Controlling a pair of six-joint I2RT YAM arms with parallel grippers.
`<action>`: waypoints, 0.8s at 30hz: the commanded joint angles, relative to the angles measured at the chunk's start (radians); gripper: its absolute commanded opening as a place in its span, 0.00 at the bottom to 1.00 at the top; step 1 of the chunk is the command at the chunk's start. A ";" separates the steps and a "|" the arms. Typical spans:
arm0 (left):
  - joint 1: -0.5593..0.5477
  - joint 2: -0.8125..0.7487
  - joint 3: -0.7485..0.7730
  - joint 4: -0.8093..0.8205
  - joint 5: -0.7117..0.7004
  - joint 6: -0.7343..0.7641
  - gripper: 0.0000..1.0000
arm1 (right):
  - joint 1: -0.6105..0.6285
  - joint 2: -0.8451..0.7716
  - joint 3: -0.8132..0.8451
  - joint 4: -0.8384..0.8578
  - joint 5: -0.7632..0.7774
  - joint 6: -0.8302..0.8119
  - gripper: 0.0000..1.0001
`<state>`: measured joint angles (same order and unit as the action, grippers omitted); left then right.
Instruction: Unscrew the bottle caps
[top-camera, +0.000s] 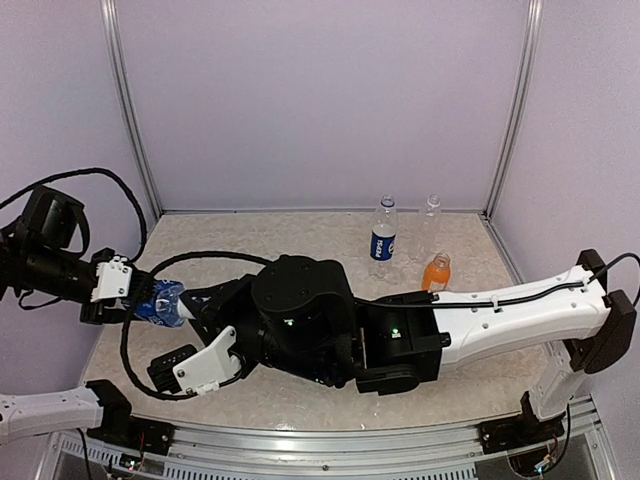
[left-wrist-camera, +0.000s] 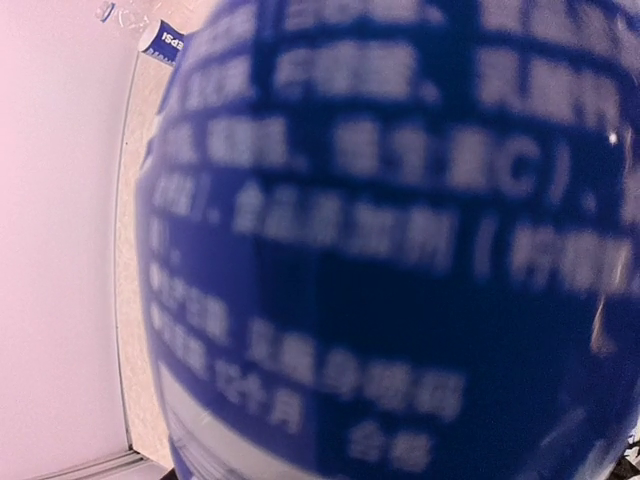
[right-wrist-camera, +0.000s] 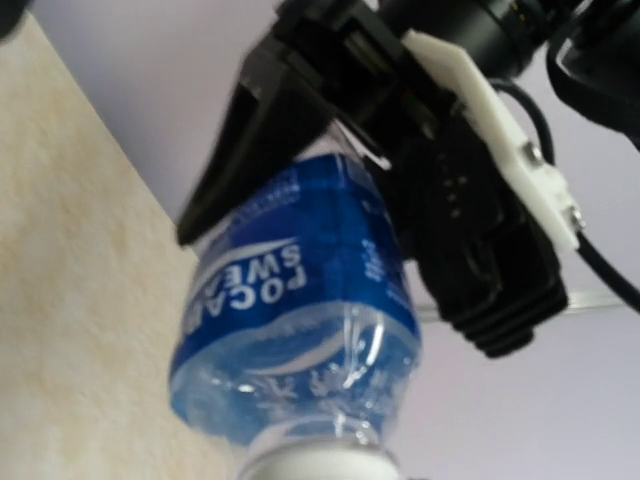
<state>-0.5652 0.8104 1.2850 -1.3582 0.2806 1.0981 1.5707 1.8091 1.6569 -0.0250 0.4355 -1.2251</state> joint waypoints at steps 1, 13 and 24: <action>-0.015 -0.013 -0.032 0.122 0.149 -0.120 0.44 | -0.023 0.045 -0.032 0.227 0.172 -0.025 0.58; -0.017 -0.042 -0.170 0.530 -0.206 -0.172 0.44 | -0.143 -0.083 0.013 0.035 -0.088 0.780 0.99; -0.027 -0.068 -0.275 0.723 -0.362 -0.085 0.45 | -0.362 -0.039 0.090 -0.060 -0.569 1.527 0.96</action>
<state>-0.5854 0.7528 1.0420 -0.7322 -0.0067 0.9764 1.2613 1.7367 1.6958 -0.0174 0.0422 -0.0505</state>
